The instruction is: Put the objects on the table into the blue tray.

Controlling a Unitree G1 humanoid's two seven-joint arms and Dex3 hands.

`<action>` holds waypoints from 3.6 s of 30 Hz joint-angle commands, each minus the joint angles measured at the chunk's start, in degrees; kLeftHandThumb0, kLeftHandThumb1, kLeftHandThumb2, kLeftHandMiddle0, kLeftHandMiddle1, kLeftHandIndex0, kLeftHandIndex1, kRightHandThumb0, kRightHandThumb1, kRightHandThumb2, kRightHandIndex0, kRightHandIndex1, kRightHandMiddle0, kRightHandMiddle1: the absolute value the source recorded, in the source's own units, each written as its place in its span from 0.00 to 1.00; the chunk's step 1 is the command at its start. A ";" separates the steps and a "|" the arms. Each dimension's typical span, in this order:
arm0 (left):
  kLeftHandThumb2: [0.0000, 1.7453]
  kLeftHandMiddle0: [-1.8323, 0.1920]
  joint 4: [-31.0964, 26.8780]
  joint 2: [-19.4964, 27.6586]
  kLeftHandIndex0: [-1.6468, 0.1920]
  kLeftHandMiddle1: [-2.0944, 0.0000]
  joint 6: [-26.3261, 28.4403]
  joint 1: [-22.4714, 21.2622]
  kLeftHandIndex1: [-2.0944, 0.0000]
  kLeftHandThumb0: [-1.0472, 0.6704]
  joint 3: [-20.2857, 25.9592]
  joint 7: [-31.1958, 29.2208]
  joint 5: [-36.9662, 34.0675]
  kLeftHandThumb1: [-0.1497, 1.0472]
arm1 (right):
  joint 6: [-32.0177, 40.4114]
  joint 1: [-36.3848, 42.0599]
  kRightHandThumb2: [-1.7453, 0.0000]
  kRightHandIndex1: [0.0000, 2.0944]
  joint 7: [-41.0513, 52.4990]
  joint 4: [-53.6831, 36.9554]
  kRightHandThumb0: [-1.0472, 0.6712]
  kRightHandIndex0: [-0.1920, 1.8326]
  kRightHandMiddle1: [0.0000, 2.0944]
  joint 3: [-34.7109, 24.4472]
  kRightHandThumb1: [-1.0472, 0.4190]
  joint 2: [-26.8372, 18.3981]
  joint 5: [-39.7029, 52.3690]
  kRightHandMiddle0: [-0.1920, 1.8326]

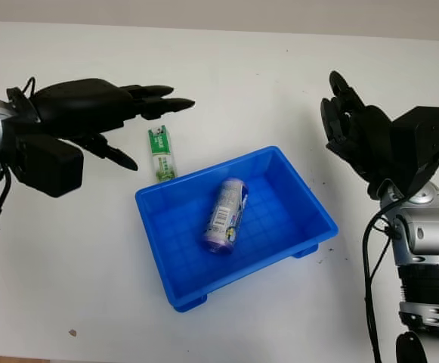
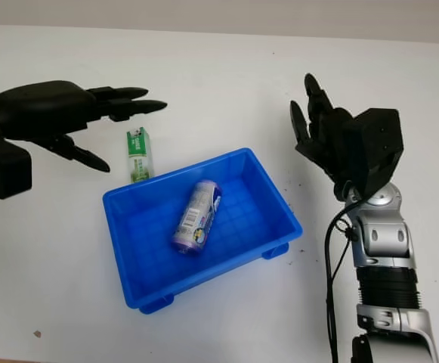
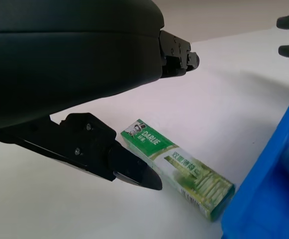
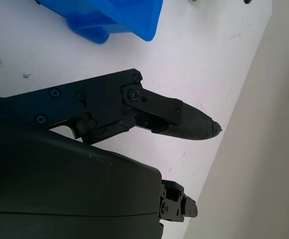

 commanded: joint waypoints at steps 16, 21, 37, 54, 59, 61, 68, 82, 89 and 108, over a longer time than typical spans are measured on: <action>0.11 0.87 2.06 2.15 0.85 0.97 -7.43 -4.48 0.97 0.58 -11.63 28.11 25.59 1.00 | -0.04 -0.17 0.61 0.02 -0.55 -0.61 0.23 0.00 0.03 -0.48 0.00 -0.37 0.17 0.02; 0.18 0.84 1.91 2.41 0.82 0.96 -6.75 -5.80 0.96 0.61 -16.53 39.37 34.15 1.00 | 0.29 0.16 0.61 0.02 -1.17 -1.35 0.23 0.01 0.03 -0.33 0.00 -0.25 0.03 0.02; 0.06 0.72 11.60 -0.72 0.88 0.06 7.95 -13.30 0.15 0.53 -41.48 87.74 60.32 1.00 | 1.63 1.46 0.60 0.02 -1.54 -3.22 0.24 0.01 0.03 -0.77 0.00 0.20 1.00 0.02; 0.06 0.80 23.00 -0.65 0.89 0.00 26.63 -18.47 0.01 0.55 -38.48 80.34 48.99 1.00 | 0.50 1.47 0.61 0.03 -1.06 -2.56 0.25 0.02 0.03 -0.68 0.00 0.44 1.19 0.02; 0.03 0.84 24.36 -0.28 0.81 0.13 28.38 -20.85 0.30 0.49 -34.58 77.02 42.36 0.99 | 0.28 1.62 0.61 0.03 -0.41 -2.60 0.25 0.01 0.02 -0.77 0.00 0.36 1.35 0.02; 0.03 0.80 23.20 0.16 0.77 0.18 26.68 -21.41 0.36 0.45 -31.68 76.00 38.31 0.99 | 0.67 1.82 0.61 0.03 -0.30 -3.06 0.25 0.01 0.03 -0.72 0.00 0.28 1.30 0.02; 0.03 0.72 9.44 1.08 0.69 0.23 12.08 -15.25 0.42 0.47 -16.96 60.66 14.46 0.93 | 1.42 1.99 0.62 0.03 -0.76 -3.65 0.25 0.02 0.03 -0.58 0.00 0.40 0.93 0.02; 0.03 0.60 -37.23 3.61 0.66 0.37 36.17 8.36 0.44 0.49 1.13 -0.90 -28.93 0.97 | 0.17 2.00 0.62 0.02 -0.37 -2.93 0.25 0.01 0.02 -0.12 0.00 0.60 0.61 0.02; 0.03 0.63 -44.97 3.98 0.70 0.38 49.64 9.84 0.44 0.49 2.02 -18.91 -33.21 0.98 | -0.29 2.24 0.62 0.02 -0.32 -2.87 0.25 0.01 0.03 0.01 0.00 0.38 0.35 0.02; 0.03 0.66 -46.96 -3.11 0.75 0.33 51.35 11.22 0.38 0.48 9.37 -20.20 -35.04 0.99 | -0.47 1.82 0.62 0.03 -0.54 -2.27 0.25 0.01 0.02 0.64 0.00 0.72 -0.11 0.01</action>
